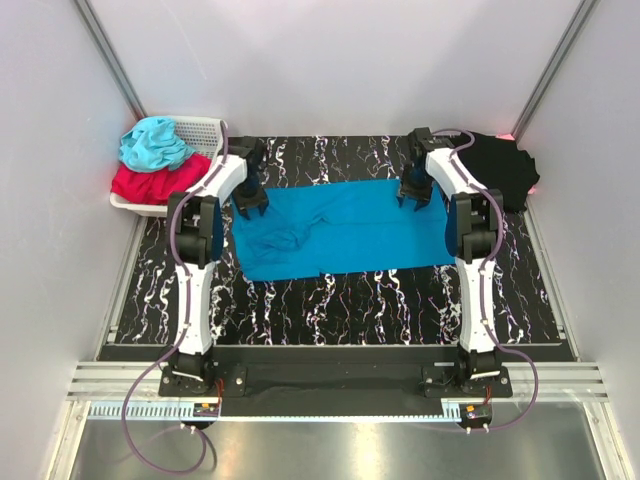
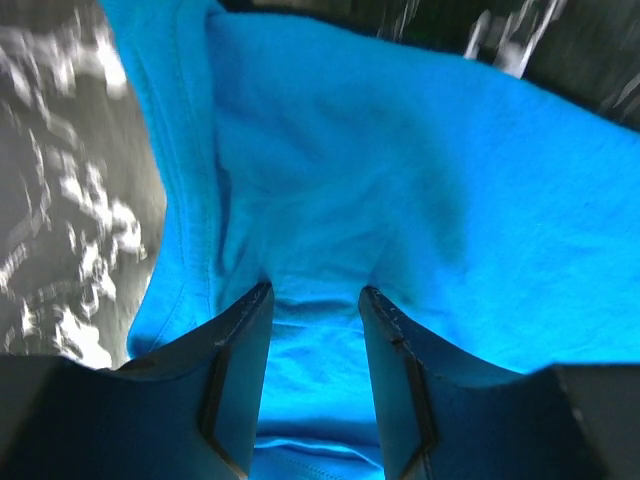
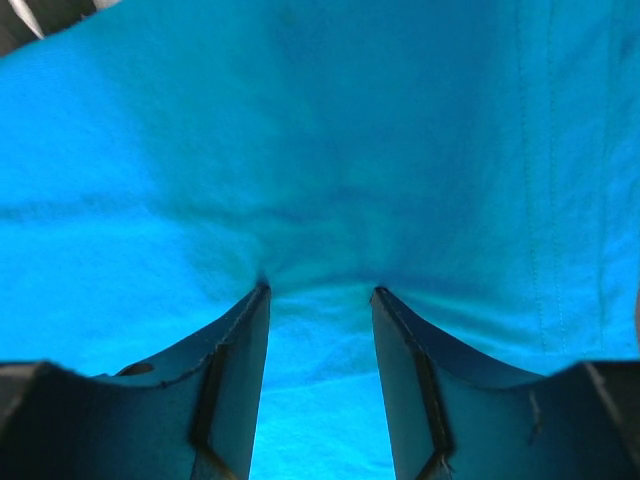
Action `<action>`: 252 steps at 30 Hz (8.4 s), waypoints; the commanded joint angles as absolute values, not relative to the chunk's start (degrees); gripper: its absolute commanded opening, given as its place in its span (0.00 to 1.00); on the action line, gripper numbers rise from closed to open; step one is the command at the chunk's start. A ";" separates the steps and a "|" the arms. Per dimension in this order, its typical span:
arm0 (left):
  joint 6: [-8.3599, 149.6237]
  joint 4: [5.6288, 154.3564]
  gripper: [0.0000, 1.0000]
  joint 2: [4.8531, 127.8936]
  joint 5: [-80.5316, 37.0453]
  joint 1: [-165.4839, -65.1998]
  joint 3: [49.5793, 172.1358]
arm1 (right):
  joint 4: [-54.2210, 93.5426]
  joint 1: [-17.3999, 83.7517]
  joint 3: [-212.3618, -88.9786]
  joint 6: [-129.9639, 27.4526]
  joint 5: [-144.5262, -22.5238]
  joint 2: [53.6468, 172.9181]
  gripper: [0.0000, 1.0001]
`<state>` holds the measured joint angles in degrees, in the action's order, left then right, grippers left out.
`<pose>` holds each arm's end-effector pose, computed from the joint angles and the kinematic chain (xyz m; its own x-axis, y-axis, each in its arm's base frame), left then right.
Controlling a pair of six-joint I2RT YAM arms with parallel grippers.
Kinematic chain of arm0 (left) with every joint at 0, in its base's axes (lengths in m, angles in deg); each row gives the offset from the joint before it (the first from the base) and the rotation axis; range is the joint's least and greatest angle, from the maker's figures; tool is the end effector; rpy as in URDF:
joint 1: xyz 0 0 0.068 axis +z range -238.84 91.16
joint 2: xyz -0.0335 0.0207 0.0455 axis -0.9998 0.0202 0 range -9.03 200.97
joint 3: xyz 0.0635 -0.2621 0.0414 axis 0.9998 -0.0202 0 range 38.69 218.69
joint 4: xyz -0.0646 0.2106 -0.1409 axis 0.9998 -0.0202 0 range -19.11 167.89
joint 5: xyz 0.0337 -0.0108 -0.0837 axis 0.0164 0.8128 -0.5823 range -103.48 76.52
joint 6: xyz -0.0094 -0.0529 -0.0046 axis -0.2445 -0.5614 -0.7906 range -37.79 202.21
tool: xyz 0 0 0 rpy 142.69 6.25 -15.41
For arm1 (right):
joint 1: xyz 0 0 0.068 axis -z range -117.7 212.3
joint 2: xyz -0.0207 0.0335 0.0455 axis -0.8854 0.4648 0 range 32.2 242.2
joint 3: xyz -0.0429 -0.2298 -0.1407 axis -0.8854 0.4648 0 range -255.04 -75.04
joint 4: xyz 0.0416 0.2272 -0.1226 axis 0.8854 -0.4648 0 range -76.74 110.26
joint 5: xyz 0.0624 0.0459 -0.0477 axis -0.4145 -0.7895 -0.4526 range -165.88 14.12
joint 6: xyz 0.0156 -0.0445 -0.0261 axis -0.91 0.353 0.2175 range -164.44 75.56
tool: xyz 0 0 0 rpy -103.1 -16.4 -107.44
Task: Fold and stack the t-shirts
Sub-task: Fold the tshirt
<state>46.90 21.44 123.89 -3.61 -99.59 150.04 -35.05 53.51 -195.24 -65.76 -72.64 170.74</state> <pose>0.4653 -0.0820 0.1660 -0.8702 -0.4144 -0.2664 -0.4341 0.9007 0.0168 0.4947 0.0745 0.1631 -0.9331 0.2230 -0.2822 0.2173 0.9747 0.0518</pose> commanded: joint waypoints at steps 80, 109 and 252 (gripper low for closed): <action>38.00 68.22 0.31 86.67 -5.48 -104.05 90.45 | -14.20 43.67 -145.70 -69.75 -72.90 127.74 0.48; 39.85 54.06 0.49 65.50 -4.44 -105.28 89.68 | -14.28 41.74 -147.90 -70.19 -72.90 130.11 0.47; 37.47 65.58 0.48 74.11 6.83 -108.27 81.41 | -16.57 38.40 -149.74 -68.96 -69.29 134.51 0.42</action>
<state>36.15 61.49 74.41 6.24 -109.16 80.16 -16.08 39.06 -148.53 -69.72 -70.78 135.27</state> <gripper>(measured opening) 0.482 0.421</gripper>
